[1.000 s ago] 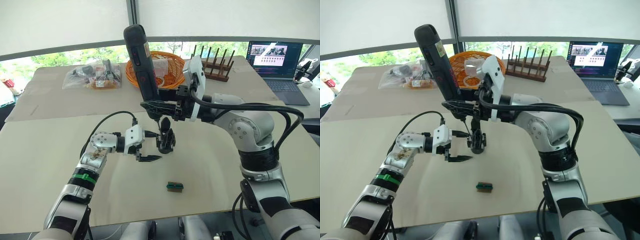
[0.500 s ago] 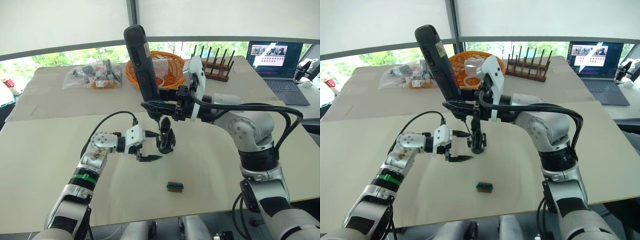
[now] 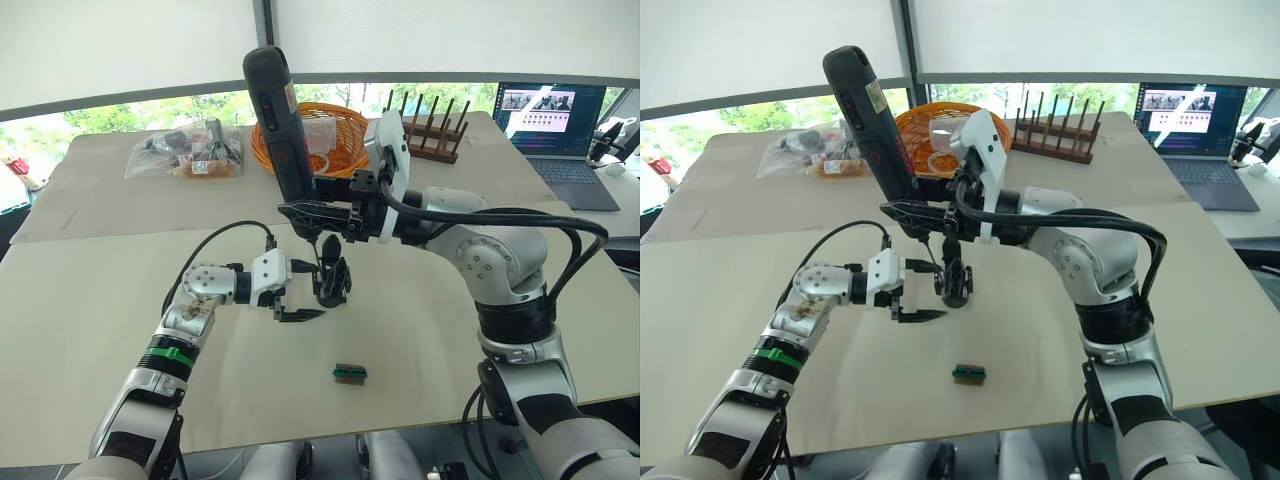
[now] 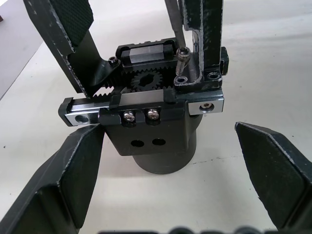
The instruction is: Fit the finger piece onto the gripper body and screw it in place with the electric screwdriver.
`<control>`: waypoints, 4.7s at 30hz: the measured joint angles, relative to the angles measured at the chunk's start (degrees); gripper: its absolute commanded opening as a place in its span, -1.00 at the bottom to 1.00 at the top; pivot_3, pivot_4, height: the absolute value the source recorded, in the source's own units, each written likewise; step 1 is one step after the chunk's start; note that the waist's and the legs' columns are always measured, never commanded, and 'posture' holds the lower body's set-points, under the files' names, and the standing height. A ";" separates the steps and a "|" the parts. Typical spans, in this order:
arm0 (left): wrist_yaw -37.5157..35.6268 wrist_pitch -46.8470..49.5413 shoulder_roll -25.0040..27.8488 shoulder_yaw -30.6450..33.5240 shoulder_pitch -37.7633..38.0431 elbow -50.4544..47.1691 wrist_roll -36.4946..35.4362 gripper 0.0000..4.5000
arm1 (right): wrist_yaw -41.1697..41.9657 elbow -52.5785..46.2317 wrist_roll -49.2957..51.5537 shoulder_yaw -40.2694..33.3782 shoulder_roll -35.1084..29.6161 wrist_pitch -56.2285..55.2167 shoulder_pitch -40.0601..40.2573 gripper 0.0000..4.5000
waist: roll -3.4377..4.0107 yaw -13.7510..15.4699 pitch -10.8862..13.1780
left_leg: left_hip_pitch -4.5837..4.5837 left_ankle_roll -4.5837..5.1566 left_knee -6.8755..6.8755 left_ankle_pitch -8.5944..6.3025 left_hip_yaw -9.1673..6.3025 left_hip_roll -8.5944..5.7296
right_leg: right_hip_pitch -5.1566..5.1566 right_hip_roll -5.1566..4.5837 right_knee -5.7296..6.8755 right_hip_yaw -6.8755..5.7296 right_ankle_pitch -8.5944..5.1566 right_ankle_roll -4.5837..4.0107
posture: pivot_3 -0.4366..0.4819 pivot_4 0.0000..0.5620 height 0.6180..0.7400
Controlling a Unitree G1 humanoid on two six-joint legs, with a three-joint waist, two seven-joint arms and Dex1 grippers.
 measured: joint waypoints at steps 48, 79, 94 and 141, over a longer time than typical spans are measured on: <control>0.01 -0.10 0.00 -0.03 -0.05 0.00 0.02 1.00 | 1.33 -0.71 -1.66 0.00 0.14 -1.61 0.97 -0.14 | 0.00 0.00 0.00 | 0.00 0.00 0.00 0.00 0.00 0.00 | 0.00 0.00 0.00 0.00 0.00 0.00 | -0.05 -0.47 1.00; -1.16 -1.54 0.81 -0.08 -0.10 2.60 0.84 1.00 | 1.19 -1.95 -1.06 -0.04 -0.76 -1.28 1.09 -0.14 | 0.00 0.00 0.00 | 0.00 0.00 0.00 0.00 0.00 0.00 | 0.00 0.00 0.00 0.00 0.00 0.00 | -0.05 -0.47 1.00; -2.06 -0.51 1.00 0.01 -0.44 2.24 -0.17 1.00 | 1.19 -1.73 -1.38 -0.04 -0.65 -1.30 1.09 -0.14 | 0.00 0.00 0.00 | 0.00 0.00 0.00 0.00 0.00 0.00 | -0.01 0.00 0.00 0.00 0.00 0.00 | -0.05 -0.47 1.00; -1.83 -0.90 0.85 0.01 -1.54 2.31 -0.11 1.00 | 0.88 -1.71 -1.66 -0.02 -0.11 -1.31 1.92 -0.14 | 0.00 0.00 0.00 | 0.00 0.00 0.00 0.00 0.00 0.00 | -0.01 0.00 0.00 0.00 0.00 0.00 | -0.05 -0.47 1.00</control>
